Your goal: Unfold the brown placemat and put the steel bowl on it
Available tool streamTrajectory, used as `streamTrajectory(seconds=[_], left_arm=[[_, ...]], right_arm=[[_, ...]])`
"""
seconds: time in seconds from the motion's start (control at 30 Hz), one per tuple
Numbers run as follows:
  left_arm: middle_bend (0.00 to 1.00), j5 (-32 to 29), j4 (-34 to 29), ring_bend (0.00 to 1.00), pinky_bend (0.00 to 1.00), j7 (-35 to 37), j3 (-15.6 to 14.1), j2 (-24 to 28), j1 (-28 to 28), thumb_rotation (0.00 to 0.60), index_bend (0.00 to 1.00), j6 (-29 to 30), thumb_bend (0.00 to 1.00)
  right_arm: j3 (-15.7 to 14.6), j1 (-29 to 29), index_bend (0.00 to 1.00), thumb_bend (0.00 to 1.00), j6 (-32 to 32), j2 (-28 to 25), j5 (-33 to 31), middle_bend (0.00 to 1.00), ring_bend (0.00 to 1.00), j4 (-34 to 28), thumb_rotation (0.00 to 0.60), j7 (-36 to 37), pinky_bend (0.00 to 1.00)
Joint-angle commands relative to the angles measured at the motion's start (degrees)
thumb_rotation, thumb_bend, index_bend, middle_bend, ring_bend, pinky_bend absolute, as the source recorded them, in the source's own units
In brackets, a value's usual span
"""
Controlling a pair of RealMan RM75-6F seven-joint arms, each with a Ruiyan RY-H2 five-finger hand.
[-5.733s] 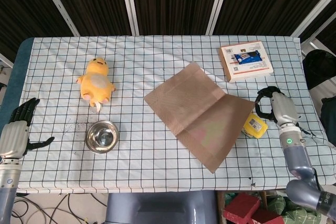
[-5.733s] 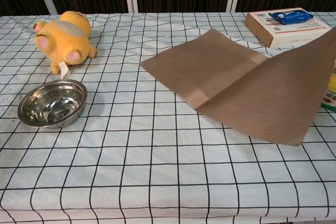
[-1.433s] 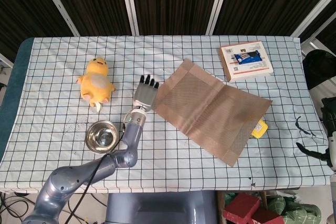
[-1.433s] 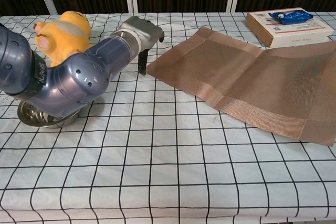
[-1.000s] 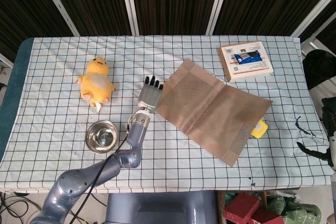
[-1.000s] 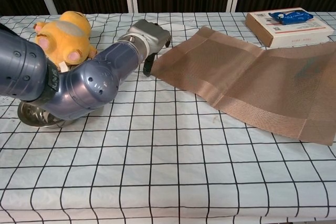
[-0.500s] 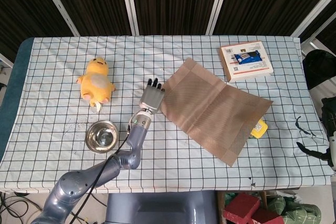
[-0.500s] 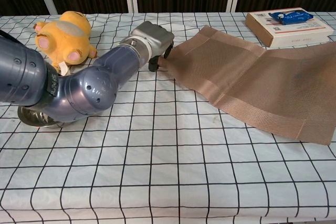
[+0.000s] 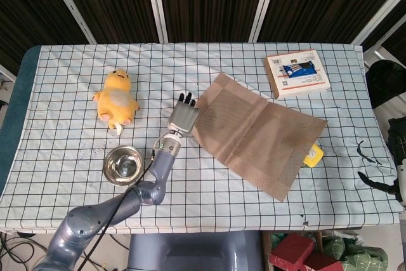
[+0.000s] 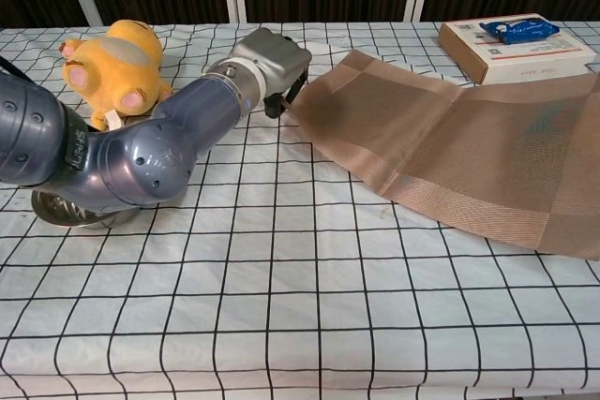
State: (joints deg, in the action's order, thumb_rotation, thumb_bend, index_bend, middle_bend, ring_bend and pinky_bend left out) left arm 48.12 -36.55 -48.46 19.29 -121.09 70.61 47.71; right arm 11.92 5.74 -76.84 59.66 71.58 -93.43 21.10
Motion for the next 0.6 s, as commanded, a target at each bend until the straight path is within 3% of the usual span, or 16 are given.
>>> streamTrajectory(seconds=[0.03, 0.4, 0.6], left_arm=[[0.27, 0.9, -1.4, 0.08, 0.18, 0.4, -0.3, 1.1, -0.9, 0.6, 0.62, 0.8, 0.43], [0.28, 1.9, -6.3, 0.08, 0.18, 0.2, -0.6, 4.3, -3.3, 0.6, 0.66, 2.5, 0.42], [0.27, 3.2, -14.8, 0.08, 0.18, -0.6, -1.8, 9.0, -6.1, 0.6, 0.66, 5.1, 0.42]], right_arm=[[0.0, 0.0, 0.0, 0.11, 0.0, 0.0, 0.0, 0.0, 0.01, 0.0, 0.6, 0.0, 0.19], [0.1, -0.1, 0.0, 0.11, 0.1, -0.1, 0.0, 0.0, 0.01, -0.2, 0.6, 0.5, 0.19], [0.2, -0.1, 0.0, 0.11, 0.3, -0.1, 0.0, 0.0, 0.01, -0.1, 0.6, 0.7, 0.19]])
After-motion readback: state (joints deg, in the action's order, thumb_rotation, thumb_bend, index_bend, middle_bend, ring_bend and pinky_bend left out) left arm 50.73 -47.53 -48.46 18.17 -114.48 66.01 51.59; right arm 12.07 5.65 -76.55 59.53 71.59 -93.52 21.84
